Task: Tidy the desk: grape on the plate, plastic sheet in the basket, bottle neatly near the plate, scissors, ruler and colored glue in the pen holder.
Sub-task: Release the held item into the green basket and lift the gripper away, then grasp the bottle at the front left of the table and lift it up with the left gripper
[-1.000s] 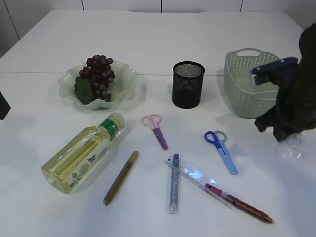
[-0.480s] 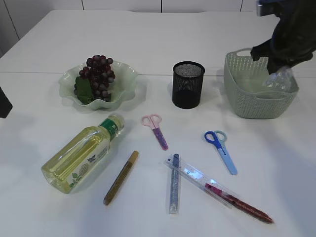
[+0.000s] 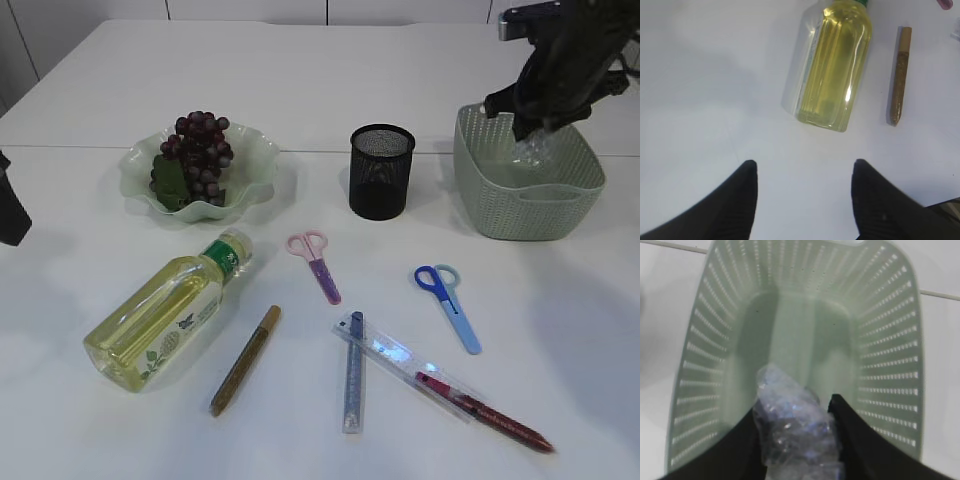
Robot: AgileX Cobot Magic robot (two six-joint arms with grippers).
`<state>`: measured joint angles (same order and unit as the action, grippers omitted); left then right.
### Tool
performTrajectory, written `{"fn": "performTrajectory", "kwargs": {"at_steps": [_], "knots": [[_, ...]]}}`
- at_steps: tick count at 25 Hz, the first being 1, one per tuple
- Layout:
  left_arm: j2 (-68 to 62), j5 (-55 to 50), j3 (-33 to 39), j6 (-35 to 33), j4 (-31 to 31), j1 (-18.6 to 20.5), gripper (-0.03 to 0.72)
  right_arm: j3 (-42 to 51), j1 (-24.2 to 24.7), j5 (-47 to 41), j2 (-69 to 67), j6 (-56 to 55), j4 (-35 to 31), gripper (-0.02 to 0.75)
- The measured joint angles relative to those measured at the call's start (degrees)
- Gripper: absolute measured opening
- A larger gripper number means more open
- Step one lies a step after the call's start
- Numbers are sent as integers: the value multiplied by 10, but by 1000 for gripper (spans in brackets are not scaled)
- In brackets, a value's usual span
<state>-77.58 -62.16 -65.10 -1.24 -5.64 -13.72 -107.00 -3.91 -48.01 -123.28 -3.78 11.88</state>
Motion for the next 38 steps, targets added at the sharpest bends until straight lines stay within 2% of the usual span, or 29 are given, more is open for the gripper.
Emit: {"fn": "performTrajectory", "kwargs": {"at_steps": [6,9,13,19,23,29,38], "knots": [[0,0,0,0,0,0,432,-23,1,-9,-25,-19,0,564],[0,0,0,0,0,0,432,-35,1,-38,-25,-20,0,607],[0,0,0,-1,0,0,432,-36,1,-92,-13,-5,-12,610],[0,0,0,-1,0,0,432,-37,1,-193,39,49,-97,529],[0,-2,0,-1,0,0,431,-37,-4,-222,76,54,-142,515],[0,-4,0,-1,0,0,426,-26,-25,-227,134,43,-148,512],[0,-5,0,-1,3,0,426,134,-59,-230,264,30,-125,511]]}}
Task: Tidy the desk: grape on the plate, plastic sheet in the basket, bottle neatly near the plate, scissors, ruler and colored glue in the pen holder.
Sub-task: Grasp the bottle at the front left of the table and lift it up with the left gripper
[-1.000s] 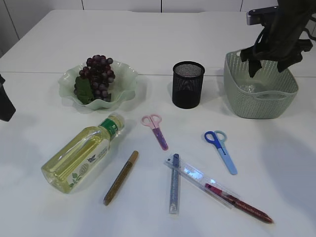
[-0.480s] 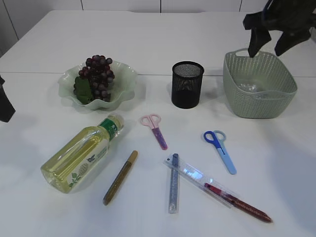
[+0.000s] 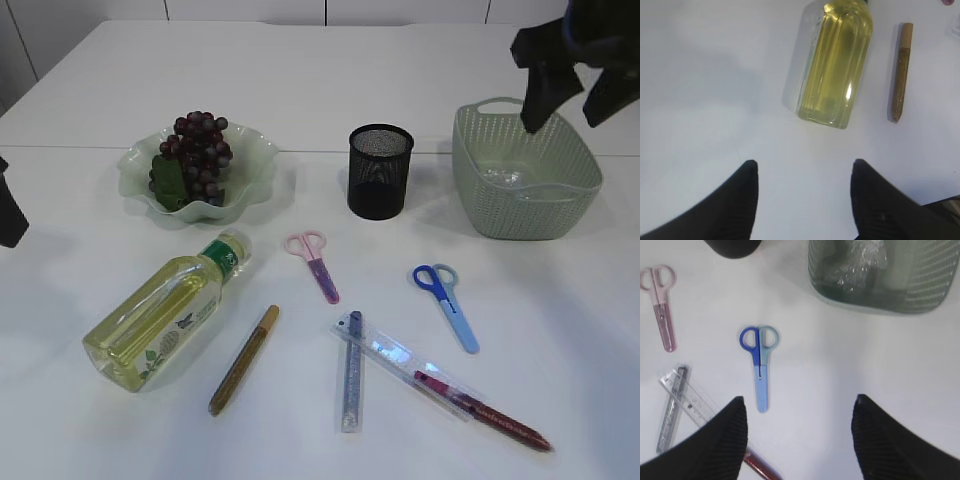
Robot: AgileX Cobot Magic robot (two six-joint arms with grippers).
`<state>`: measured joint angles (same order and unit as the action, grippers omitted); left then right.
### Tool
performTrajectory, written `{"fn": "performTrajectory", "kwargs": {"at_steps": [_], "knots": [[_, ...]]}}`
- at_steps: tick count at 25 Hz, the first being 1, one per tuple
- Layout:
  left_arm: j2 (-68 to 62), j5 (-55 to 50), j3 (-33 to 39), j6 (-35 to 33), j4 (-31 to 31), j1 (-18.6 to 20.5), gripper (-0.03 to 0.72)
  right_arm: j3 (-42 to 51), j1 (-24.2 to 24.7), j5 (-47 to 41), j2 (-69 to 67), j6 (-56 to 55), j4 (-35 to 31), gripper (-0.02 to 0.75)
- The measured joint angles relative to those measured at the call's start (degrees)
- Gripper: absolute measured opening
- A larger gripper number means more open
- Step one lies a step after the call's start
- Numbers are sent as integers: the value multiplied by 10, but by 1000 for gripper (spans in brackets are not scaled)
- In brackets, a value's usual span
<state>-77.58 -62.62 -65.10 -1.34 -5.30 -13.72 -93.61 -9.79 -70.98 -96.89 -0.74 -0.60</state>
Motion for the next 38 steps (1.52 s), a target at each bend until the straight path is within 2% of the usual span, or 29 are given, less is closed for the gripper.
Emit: {"fn": "performTrajectory", "kwargs": {"at_steps": [13,18,24,28,32,35,38], "knots": [[0,36,0,-3,-2,0,426,234,-3,0,194,-2,6,511],[-14,36,0,-73,-42,-3,426,281,-3,-1,247,-2,10,511],[-77,36,0,-87,-53,-52,426,286,-3,-1,256,-2,10,511],[-132,35,-26,-79,-33,-97,427,286,-3,-1,256,-2,10,511],[-191,28,-68,-53,14,-113,494,286,-3,-1,256,-2,10,511],[-226,17,-94,-51,24,-113,577,286,-3,-1,256,-2,10,511],[-251,14,-116,-51,25,-113,604,286,-3,-1,256,-2,10,511]]}}
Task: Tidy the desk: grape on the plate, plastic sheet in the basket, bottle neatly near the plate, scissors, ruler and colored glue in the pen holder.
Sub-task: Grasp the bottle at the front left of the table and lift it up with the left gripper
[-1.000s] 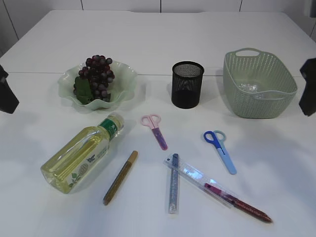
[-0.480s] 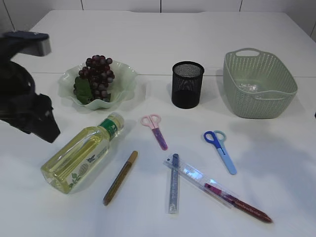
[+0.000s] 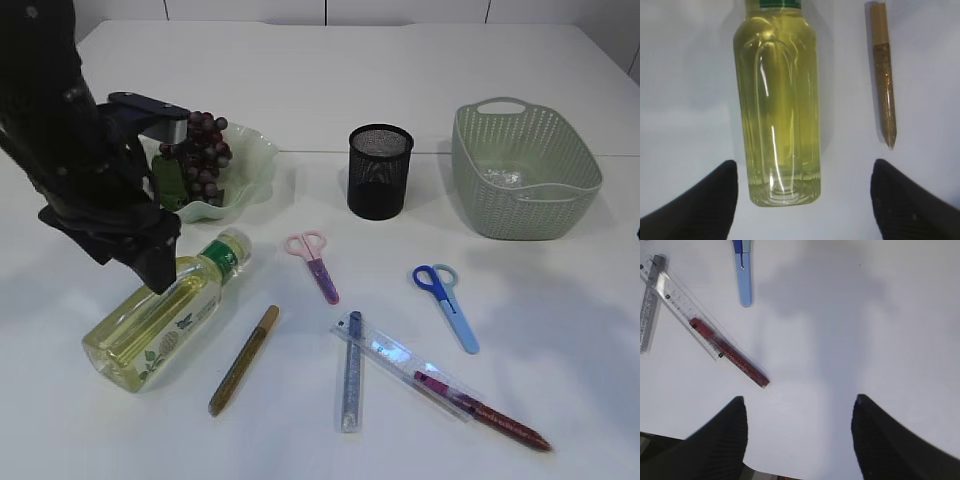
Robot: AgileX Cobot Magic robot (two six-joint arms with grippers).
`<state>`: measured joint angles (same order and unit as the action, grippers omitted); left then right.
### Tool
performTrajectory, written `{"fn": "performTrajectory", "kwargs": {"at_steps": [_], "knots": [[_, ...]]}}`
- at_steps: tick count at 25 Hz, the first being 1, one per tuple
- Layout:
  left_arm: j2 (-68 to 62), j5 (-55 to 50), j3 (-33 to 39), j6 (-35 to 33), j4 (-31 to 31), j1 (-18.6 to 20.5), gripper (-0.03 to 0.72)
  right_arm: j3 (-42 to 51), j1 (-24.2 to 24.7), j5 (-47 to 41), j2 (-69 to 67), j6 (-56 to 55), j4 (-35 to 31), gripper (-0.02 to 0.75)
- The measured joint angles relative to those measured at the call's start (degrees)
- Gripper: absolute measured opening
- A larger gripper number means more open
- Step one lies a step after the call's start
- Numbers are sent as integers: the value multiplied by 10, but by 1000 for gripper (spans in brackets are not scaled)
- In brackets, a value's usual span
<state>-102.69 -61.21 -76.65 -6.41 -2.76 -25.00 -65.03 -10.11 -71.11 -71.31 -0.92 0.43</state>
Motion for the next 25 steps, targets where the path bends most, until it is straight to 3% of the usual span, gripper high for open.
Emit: {"fn": "performTrajectory", "kwargs": {"at_steps": [6,25], "knots": [[-46,-9,-32,1,0,0,609,5,0,0,0,0,0,511],[-111,5,-33,2,28,0,610,5,0,0,0,0,0,511]]}}
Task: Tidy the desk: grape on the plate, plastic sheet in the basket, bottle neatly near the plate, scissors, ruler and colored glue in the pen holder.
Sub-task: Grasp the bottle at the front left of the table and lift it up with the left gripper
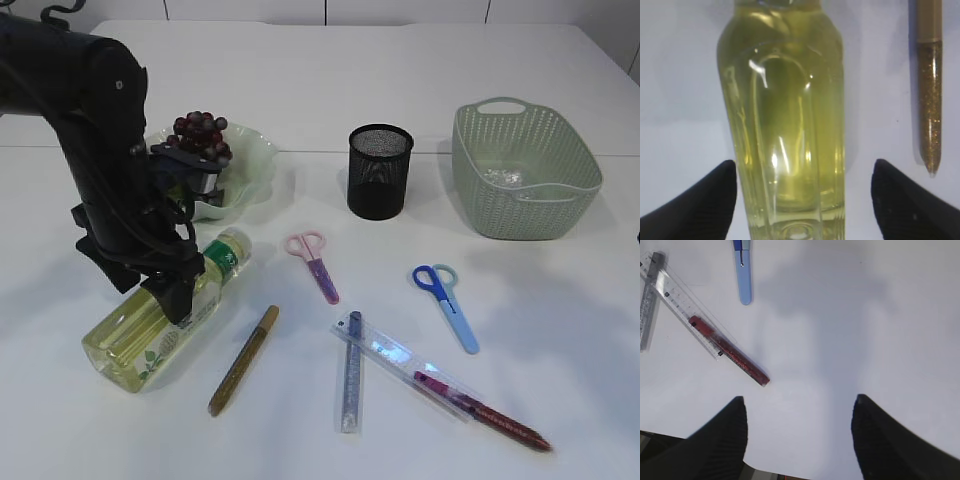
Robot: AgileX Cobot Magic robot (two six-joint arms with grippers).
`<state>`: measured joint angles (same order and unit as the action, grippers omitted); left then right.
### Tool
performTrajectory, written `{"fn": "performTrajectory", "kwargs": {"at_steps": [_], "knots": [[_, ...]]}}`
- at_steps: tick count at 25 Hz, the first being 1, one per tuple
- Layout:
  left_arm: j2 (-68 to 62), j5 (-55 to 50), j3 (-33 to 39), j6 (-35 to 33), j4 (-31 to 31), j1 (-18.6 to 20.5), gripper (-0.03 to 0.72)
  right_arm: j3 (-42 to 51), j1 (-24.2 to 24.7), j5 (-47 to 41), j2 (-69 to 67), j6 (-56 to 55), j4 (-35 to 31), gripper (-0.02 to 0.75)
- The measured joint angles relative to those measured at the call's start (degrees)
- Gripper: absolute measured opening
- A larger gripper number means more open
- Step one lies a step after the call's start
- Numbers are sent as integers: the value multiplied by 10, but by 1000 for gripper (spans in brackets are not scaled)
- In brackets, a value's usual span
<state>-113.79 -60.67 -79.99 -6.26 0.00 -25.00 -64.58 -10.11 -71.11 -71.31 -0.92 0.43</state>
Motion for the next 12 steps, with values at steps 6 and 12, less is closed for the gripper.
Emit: {"fn": "performTrajectory", "kwargs": {"at_steps": [6,12], "knots": [[0,0,0,0,6,0,659,0,0,0,0,0,0,511],[0,4,0,0,0,-1,669,0,0,0,0,0,0,511]]}}
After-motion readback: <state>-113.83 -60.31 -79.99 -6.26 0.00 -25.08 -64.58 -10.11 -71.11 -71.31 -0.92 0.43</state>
